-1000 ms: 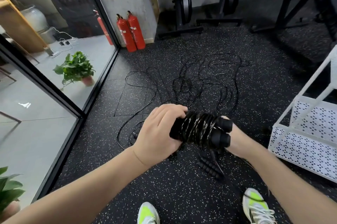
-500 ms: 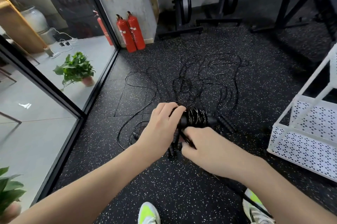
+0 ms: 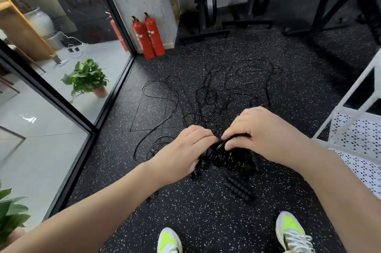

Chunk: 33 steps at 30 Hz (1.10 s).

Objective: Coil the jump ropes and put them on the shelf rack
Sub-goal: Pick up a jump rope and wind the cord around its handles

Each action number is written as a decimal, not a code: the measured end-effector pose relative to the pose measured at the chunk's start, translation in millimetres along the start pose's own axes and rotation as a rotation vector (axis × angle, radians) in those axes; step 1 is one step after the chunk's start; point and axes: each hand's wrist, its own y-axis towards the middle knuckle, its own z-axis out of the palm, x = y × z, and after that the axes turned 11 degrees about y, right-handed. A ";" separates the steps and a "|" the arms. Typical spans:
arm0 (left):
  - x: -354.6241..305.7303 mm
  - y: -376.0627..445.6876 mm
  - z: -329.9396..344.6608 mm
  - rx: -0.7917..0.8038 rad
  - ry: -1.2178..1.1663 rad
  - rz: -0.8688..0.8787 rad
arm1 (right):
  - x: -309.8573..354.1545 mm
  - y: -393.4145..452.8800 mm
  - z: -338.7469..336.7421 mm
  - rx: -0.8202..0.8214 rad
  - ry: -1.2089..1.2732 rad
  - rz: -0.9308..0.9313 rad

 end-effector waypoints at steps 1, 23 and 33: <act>-0.8 -0.4 -2.9 0.004 -0.036 0.009 | -5.6 -0.7 3.0 -0.036 0.121 0.011; -25.0 9.1 -11.1 -0.358 -0.280 -0.468 | 11.8 -9.1 54.0 0.072 0.607 0.427; -45.7 23.0 13.1 -0.236 -0.589 -0.968 | 56.1 -4.5 70.5 -0.081 0.046 0.363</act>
